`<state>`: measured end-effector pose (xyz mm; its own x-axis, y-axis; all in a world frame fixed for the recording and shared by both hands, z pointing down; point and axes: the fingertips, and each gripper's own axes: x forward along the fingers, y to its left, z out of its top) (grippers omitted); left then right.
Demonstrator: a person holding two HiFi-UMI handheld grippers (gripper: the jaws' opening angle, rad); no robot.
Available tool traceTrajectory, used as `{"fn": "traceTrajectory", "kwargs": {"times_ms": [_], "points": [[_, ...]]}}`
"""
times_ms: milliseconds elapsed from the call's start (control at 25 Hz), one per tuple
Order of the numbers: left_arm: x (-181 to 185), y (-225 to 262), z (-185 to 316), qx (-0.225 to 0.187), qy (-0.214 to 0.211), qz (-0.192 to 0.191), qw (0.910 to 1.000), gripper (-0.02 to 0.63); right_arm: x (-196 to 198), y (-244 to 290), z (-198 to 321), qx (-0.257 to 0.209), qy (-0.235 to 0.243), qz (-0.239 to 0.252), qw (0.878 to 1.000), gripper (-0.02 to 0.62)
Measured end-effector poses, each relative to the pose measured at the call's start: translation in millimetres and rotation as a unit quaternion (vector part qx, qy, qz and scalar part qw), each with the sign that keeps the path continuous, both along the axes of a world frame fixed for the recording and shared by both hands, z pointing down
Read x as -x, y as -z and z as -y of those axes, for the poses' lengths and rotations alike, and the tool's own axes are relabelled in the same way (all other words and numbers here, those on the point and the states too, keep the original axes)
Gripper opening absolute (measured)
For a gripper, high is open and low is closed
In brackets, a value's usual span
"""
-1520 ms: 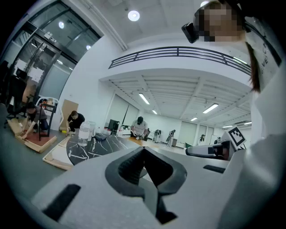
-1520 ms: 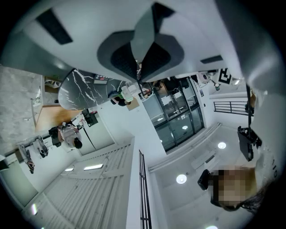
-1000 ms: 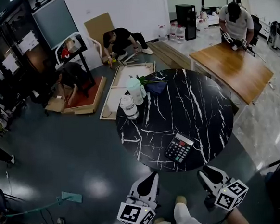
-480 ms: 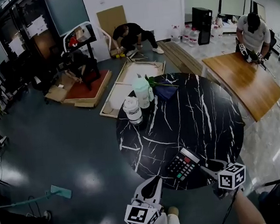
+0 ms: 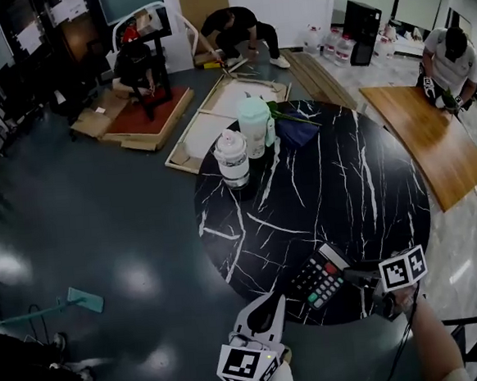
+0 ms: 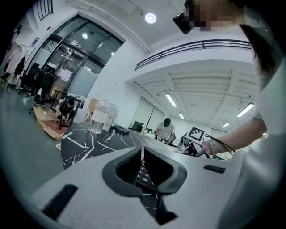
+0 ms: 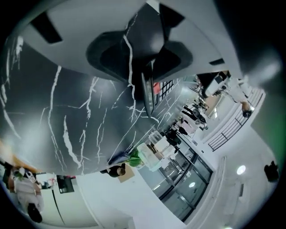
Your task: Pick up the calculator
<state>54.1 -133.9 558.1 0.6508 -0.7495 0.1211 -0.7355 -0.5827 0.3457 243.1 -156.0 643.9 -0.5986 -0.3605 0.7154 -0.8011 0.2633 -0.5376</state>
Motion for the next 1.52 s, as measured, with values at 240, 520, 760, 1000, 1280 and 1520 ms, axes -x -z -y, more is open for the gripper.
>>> {"fn": "traceTrajectory", "kwargs": {"times_ms": [240,520,760,1000,1280,1520], "points": [[-1,-17,-15,0.011,-0.008,-0.003,0.9999,0.008,4,-9,5,0.084,-0.017,0.104,0.991,0.173],[8,-21,-15,0.019,-0.001,-0.001,0.9998,0.008,22,2,8,0.063,0.001,0.149,0.987,0.080],[12,-25,-10,0.023,0.003,-0.002,0.9997,0.008,29,11,12,0.016,-0.020,0.204,0.979,0.060],[20,-15,-4,0.025,0.010,0.004,0.9996,0.008,25,26,10,-0.007,-0.044,0.228,0.973,0.058],[17,19,10,0.007,0.001,0.010,0.9999,0.008,21,85,8,-0.031,-0.105,0.278,0.954,0.058],[13,43,26,-0.005,-0.006,0.029,0.9995,0.008,16,142,12,-0.065,-0.164,0.322,0.930,0.058]]}}
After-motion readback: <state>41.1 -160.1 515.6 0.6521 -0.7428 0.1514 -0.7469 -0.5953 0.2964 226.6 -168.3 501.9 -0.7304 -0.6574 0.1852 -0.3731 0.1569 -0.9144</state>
